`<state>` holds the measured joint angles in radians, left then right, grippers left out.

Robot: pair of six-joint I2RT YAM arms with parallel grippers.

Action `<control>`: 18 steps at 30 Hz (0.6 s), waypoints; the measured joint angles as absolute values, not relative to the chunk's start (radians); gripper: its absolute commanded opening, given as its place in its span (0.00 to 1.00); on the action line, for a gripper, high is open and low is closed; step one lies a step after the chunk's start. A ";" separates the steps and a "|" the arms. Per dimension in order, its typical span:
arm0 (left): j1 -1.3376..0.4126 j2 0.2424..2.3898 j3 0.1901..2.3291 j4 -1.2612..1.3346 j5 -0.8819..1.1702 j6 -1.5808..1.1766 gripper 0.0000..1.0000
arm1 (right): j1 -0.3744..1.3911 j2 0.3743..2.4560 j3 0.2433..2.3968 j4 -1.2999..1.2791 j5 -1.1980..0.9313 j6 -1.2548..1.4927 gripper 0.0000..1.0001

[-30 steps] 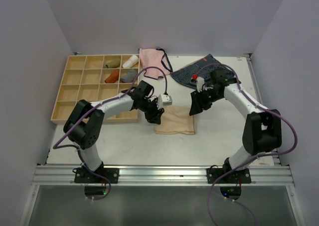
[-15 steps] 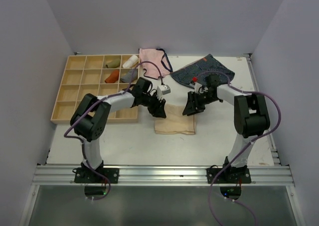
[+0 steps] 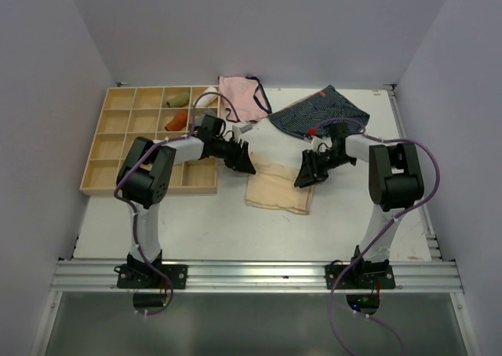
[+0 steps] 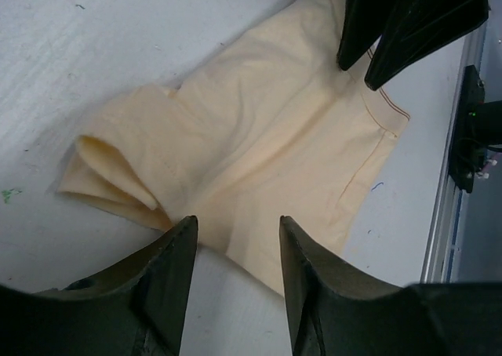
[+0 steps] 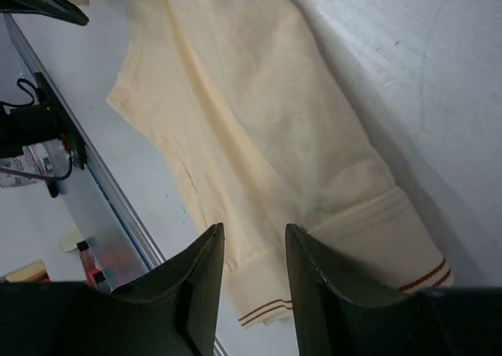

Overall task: Roll the underwear
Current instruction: Fold the underwear

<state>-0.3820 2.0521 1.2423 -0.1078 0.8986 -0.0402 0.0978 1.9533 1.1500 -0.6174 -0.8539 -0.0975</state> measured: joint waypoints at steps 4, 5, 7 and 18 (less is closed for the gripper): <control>-0.382 2.025 1.255 -0.112 0.954 -0.044 0.50 | 0.097 1.879 1.156 -0.699 -0.855 -0.169 0.42; -0.383 2.015 1.272 -0.104 0.963 -0.056 0.50 | 0.097 1.857 1.163 -0.713 -0.856 -0.178 0.42; -0.385 2.010 1.299 -0.079 0.969 -0.075 0.50 | 0.097 1.823 1.184 -0.716 -0.859 -0.183 0.41; -0.395 2.145 1.440 0.070 0.888 -0.227 0.43 | 0.095 1.942 1.215 -0.665 -0.773 -0.140 0.28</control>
